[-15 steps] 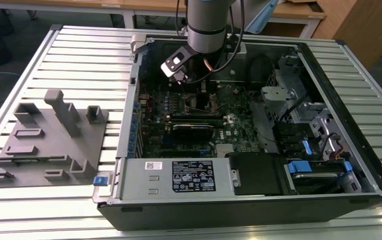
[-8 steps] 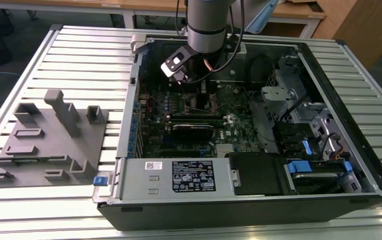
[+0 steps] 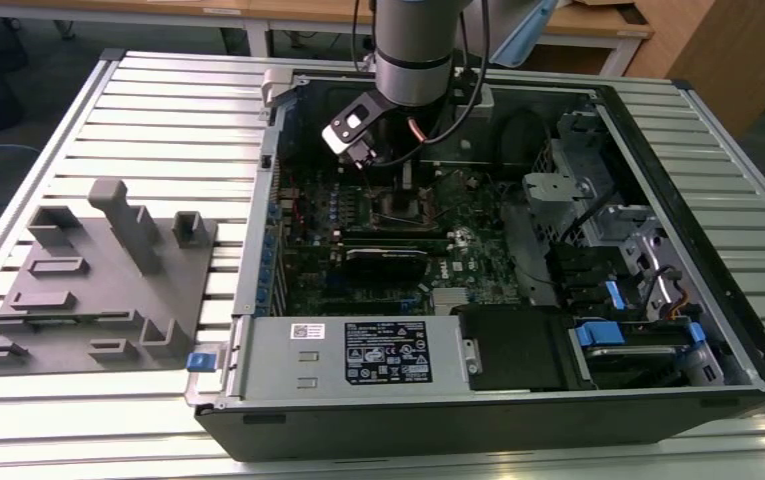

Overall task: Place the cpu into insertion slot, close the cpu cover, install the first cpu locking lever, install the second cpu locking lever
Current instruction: 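Place the cpu into insertion slot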

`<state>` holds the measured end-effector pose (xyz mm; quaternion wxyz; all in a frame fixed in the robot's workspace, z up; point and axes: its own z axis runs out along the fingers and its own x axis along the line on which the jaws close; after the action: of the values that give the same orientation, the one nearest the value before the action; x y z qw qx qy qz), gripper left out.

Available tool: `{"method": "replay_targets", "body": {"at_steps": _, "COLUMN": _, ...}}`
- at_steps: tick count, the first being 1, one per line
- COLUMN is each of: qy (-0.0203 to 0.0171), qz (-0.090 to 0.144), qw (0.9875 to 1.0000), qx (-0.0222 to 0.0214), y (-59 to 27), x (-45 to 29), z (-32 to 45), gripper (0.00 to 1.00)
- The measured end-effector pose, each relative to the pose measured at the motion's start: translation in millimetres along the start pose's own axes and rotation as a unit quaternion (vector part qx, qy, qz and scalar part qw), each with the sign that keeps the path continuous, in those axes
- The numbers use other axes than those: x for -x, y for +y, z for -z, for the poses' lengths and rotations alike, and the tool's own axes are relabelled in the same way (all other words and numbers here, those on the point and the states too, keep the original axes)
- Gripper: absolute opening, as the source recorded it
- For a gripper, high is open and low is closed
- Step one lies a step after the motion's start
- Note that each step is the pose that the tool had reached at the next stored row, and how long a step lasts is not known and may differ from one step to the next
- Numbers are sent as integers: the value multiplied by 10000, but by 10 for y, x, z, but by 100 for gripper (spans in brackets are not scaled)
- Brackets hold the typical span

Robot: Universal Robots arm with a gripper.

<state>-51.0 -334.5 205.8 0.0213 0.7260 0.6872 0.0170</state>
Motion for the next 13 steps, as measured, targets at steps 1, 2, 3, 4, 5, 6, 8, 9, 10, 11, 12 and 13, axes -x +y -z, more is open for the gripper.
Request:
{"method": "replay_targets", "body": {"at_steps": 1, "qy": 0, "qz": 0, "qw": 10000, "qx": 0, "y": 0, "x": 0, "z": 0, "gripper": 29}}
{"method": "replay_targets", "body": {"at_steps": 2, "qy": 0, "qz": 0, "qw": 10000, "qx": 0, "y": 0, "x": 0, "z": 0, "gripper": 24}}
{"method": "replay_targets", "body": {"at_steps": 3, "qy": 0, "qz": 0, "qw": 10000, "qx": 0, "y": 0, "x": 0, "z": 1, "gripper": 18}}
{"method": "replay_targets", "body": {"at_steps": 4, "qy": 0, "qz": 0, "qw": 10000, "qx": 0, "y": 0, "x": 0, "z": 1, "gripper": 18}}
{"method": "replay_targets", "body": {"at_steps": 5, "qy": 0, "qz": 0, "qw": 10000, "qx": 0, "y": 0, "x": 0, "z": 1, "gripper": 12}}
{"method": "replay_targets", "body": {"at_steps": 6, "qy": 0, "qz": 0, "qw": 10000, "qx": 0, "y": 0, "x": 0, "z": 1, "gripper": 10}}
{"method": "replay_targets", "body": {"at_steps": 8, "qy": 0, "qz": 0, "qw": 10000, "qx": 0, "y": 0, "x": 0, "z": 1, "gripper": 10}}
{"method": "replay_targets", "body": {"at_steps": 9, "qy": 0, "qz": 0, "qw": 10000, "qx": 0, "y": 0, "x": 0, "z": 2, "gripper": 10}}
{"method": "replay_targets", "body": {"at_steps": 10, "qy": 0, "qz": 0, "qw": 10000, "qx": 0, "y": 0, "x": 0, "z": 2, "gripper": 10}}
{"method": "replay_targets", "body": {"at_steps": 11, "qy": 0, "qz": 0, "qw": 10000, "qx": 0, "y": 0, "x": 0, "z": 2, "gripper": 10}}
{"method": "replay_targets", "body": {"at_steps": 12, "qy": 0, "qz": 0, "qw": 10000, "qx": -4, "y": 0, "x": 0, "z": 2, "gripper": 10}}
{"method": "replay_targets", "body": {"at_steps": 13, "qy": -2, "qz": 1, "qw": 10000, "qx": -18, "y": 1, "x": 0, "z": 1, "gripper": 10}}
